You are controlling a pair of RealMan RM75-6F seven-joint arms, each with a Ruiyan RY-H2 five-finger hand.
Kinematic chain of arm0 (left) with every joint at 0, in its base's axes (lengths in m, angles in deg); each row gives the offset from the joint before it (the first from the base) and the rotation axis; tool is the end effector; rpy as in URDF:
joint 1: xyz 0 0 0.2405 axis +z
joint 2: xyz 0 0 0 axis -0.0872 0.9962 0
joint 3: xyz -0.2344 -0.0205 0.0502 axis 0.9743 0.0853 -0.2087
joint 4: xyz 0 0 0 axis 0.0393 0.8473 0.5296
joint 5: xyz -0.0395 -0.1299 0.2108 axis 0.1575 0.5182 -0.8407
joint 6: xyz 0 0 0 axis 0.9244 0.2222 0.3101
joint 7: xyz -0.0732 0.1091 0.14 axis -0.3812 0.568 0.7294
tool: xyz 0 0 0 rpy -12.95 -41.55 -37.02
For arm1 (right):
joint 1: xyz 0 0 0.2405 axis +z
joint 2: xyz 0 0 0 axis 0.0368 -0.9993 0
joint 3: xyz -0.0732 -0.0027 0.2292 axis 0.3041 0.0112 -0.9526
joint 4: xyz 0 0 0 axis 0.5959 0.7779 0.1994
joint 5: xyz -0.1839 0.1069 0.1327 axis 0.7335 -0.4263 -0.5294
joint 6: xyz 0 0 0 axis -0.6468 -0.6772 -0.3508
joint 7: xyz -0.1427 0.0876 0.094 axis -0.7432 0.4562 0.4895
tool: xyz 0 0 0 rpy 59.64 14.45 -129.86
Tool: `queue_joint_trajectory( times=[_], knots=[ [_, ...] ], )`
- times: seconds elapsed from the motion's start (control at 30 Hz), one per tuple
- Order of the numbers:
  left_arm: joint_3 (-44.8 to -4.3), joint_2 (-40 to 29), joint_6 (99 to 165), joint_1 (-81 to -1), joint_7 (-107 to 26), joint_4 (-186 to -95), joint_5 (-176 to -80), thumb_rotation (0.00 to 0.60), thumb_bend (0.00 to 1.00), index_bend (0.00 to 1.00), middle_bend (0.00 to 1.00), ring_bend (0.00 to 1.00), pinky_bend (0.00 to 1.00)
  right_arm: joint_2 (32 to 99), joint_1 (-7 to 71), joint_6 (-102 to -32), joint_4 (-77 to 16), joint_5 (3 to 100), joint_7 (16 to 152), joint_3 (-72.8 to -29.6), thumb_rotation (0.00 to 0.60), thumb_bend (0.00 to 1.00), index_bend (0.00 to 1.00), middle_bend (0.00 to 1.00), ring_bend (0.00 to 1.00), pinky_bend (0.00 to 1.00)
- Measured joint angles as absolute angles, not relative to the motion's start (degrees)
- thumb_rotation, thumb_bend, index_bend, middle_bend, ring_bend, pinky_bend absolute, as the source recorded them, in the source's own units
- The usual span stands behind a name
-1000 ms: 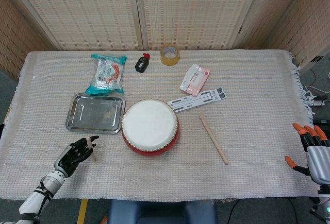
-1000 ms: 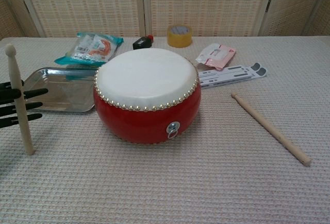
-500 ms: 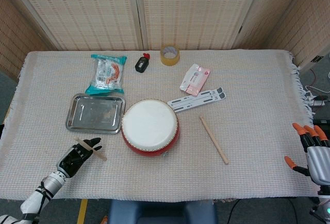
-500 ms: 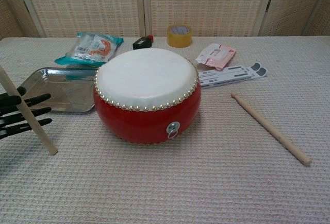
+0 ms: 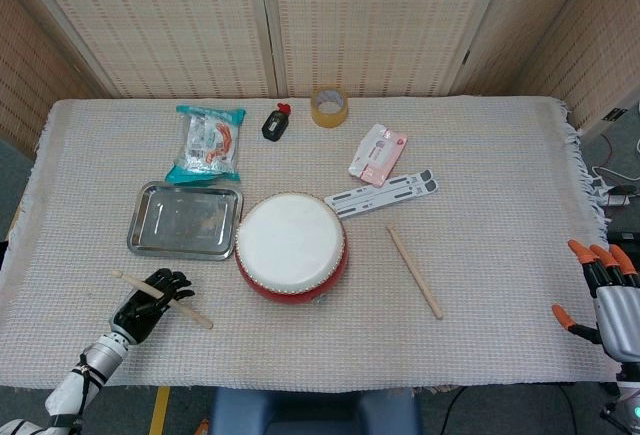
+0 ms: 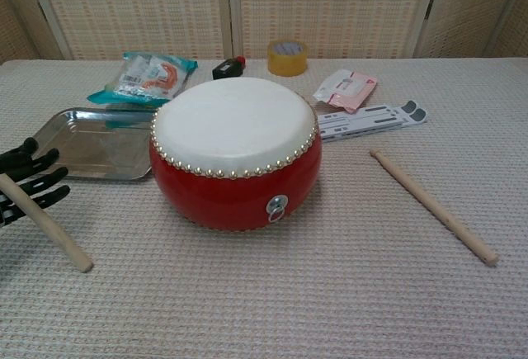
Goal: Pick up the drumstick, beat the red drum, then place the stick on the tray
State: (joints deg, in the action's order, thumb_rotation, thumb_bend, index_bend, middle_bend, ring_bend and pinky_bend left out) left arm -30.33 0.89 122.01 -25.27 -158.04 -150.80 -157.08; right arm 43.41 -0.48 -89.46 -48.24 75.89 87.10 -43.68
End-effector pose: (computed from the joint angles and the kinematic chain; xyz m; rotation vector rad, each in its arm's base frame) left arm -0.2770 0.2848 -0.0393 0.0932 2.6563 1.5015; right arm -0.3286 -0.2131 0.1360 1.3430 -0.9232 0.8996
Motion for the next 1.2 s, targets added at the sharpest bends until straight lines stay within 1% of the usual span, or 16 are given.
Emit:
queue_joint_trajectory(
  times=[0.23, 0.33, 0.57, 0.67, 0.73, 0.77, 0.83, 0.9, 0.93, 1.13, 1.2],
  knots=[
    [-31.87, 0.13, 123.99, -25.54, -153.93, -150.60, -157.43, 0.600, 0.39, 0.51, 0.45, 0.37, 0.40, 43.38, -0.67, -89.71, -48.37, 75.94, 86.96, -43.67, 0.600, 0.22, 0.09, 0.14, 0.02, 0.01],
    [-32.41, -0.25, 124.18, -25.80, -151.78, -150.85, -157.15, 0.599, 0.39, 0.53, 0.48, 0.40, 0.42, 43.38, -0.71, -89.81, -48.41, 76.04, 86.92, -43.67, 0.600, 0.22, 0.09, 0.14, 0.02, 0.01],
    [-33.79, -1.04, 125.02, -26.20, -146.63, -151.77, -157.21, 0.596, 0.39, 0.55, 0.50, 0.43, 0.47, 43.33, -0.85, -90.17, -48.45, 76.26, 86.83, -43.70, 0.600, 0.22, 0.10, 0.14, 0.02, 0.01],
    [-34.55, -1.38, 125.47, -26.45, -144.53, -152.18, -157.72, 0.584, 0.39, 0.56, 0.52, 0.46, 0.49, 43.32, -0.84, -90.28, -48.43, 76.36, 86.85, -43.75, 0.600, 0.22, 0.10, 0.14, 0.02, 0.01],
    [-35.10, -1.62, 125.88, -26.65, -143.20, -152.38, -158.27, 0.561, 0.39, 0.56, 0.52, 0.46, 0.50, 43.29, -0.86, -90.41, -48.44, 76.48, 86.82, -43.77, 0.600, 0.22, 0.10, 0.14, 0.02, 0.01],
    [-35.33, -1.72, 126.05, -26.73, -142.65, -152.44, -158.50, 0.539, 0.38, 0.56, 0.53, 0.47, 0.50, 43.29, -0.86, -90.45, -48.44, 76.51, 86.82, -43.77, 0.600, 0.22, 0.10, 0.14, 0.02, 0.01],
    [-35.77, -1.99, 126.42, -26.89, -141.41, -152.58, -158.81, 0.471, 0.36, 0.56, 0.54, 0.48, 0.51, 43.28, -0.90, -90.56, -48.40, 76.54, 86.91, -43.80, 0.600, 0.22, 0.11, 0.14, 0.02, 0.01],
    [-36.20, -2.27, 126.80, -27.07, -140.40, -152.85, -158.94, 0.429, 0.36, 0.57, 0.55, 0.50, 0.53, 43.30, -0.94, -90.72, -48.33, 76.61, 87.03, -43.84, 0.600, 0.22, 0.11, 0.14, 0.02, 0.01],
    [-36.42, -2.37, 126.95, -27.16, -140.09, -152.94, -159.02, 0.417, 0.35, 0.58, 0.56, 0.51, 0.54, 43.30, -0.97, -90.79, -48.31, 76.64, 87.08, -43.85, 0.600, 0.22, 0.11, 0.14, 0.02, 0.01],
    [-37.01, -2.76, 127.65, -27.47, -136.93, -153.12, -159.31, 0.406, 0.35, 0.61, 0.60, 0.55, 0.55, 43.31, -1.09, -91.03, -48.13, 76.74, 87.33, -43.87, 0.600, 0.22, 0.11, 0.14, 0.02, 0.01],
    [-37.15, -2.91, 128.03, -27.50, -135.24, -153.24, -159.31, 0.408, 0.35, 0.63, 0.63, 0.58, 0.58, 43.30, -1.12, -91.13, -48.08, 76.78, 87.42, -43.89, 0.600, 0.22, 0.11, 0.14, 0.02, 0.01]
  ],
)
